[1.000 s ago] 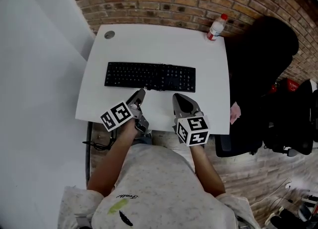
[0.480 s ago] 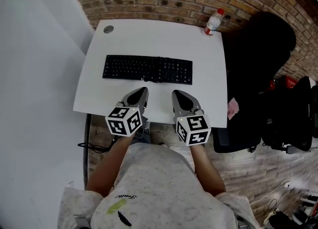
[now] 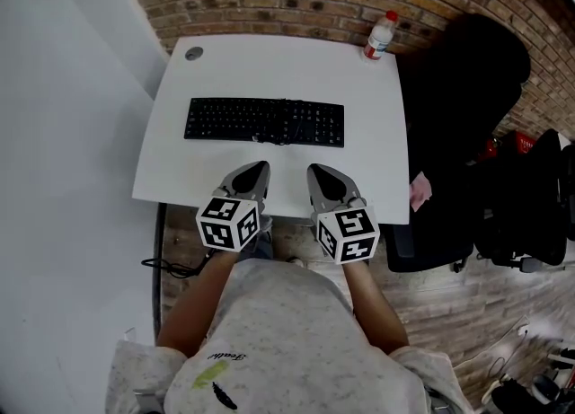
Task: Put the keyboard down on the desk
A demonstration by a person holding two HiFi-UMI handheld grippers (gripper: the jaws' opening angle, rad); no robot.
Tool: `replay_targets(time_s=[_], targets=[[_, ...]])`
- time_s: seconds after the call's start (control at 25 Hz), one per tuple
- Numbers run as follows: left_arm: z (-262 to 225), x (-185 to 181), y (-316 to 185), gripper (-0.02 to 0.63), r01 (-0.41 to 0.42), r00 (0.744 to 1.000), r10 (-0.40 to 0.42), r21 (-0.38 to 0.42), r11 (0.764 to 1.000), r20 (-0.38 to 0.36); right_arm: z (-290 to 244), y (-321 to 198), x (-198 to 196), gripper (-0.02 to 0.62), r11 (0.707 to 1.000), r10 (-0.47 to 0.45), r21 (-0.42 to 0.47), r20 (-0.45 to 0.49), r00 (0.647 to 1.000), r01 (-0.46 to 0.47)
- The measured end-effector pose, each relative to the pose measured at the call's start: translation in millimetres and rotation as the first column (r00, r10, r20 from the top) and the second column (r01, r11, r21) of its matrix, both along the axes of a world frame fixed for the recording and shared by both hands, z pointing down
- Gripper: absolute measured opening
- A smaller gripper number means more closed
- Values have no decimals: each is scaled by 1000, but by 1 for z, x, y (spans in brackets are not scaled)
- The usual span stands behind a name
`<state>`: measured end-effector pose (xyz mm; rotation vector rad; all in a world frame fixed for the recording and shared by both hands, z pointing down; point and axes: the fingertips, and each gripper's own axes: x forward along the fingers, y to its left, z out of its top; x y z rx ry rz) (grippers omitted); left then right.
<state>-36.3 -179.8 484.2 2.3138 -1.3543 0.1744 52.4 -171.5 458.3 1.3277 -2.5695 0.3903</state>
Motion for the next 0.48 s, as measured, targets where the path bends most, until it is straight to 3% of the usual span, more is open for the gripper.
replay_targets(time_s=[0.48], targets=[[4,3,2,-6,-3,1000,3,-18,1000,-3,-1,3,0,9,1000,-7,-1,1,1000,7]])
